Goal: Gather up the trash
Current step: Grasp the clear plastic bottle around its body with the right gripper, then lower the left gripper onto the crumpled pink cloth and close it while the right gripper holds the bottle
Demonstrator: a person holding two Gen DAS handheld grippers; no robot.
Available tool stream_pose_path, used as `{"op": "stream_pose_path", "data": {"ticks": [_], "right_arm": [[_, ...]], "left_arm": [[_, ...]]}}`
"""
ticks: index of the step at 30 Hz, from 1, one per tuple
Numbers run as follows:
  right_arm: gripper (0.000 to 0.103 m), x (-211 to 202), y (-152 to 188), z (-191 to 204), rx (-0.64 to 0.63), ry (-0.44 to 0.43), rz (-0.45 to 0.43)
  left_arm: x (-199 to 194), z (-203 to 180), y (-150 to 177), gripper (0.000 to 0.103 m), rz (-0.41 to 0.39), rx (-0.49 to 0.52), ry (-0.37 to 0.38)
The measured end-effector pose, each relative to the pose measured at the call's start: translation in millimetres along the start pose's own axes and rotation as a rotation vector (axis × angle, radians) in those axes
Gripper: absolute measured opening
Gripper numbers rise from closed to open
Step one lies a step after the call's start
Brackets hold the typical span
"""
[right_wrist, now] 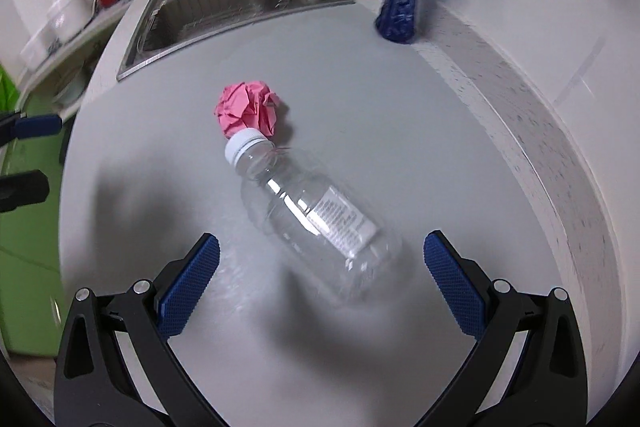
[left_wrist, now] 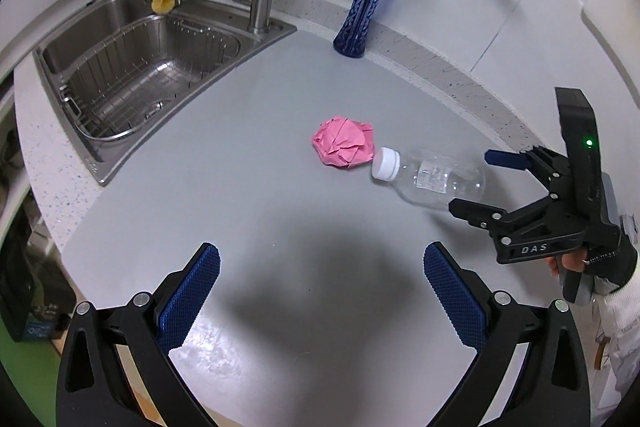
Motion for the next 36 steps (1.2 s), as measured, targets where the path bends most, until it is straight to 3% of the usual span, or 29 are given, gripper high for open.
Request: {"op": "stream_pose_path", "data": {"ticks": [9, 12, 18, 23, 36], "right_arm": [[0.099, 38.4, -14.0, 12.1, -0.258, -0.044, 0.068], [0.075, 42.1, -16.2, 13.1, -0.281, -0.074, 0.092], [0.07, 41.1, -18.0, 13.9, -0.29, -0.092, 0.091], [0.065, 22.6, -12.1, 10.6, -0.222, -0.142, 0.068], [0.064, -26.0, 13.0, -18.9, 0.174, -0.164, 0.033]], "left_arm": [[20.0, 10.6, -2.0, 0.098, 0.032, -0.04, 0.005], [22.7, 13.0, -3.1, 0.098, 0.035, -0.05, 0.006], [23.3, 13.0, -2.3, 0.098, 0.038, -0.051, 0.011], [23.6, 10.3, -4.3, 0.098, 0.036, -0.041, 0.016], [50.7, -15.0, -34.0, 0.098, 0.05, 0.054, 0.035]]}}
Point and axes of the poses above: each gripper's, at about its wrist camera, not at the fingertips, and x roughly the way its jaws point, z to its left, y to its underside, the point moved 3 cm from there along x, roughly the way its jaws point, and after that the axes turned 1 degree about -x, right-handed, at the moved point
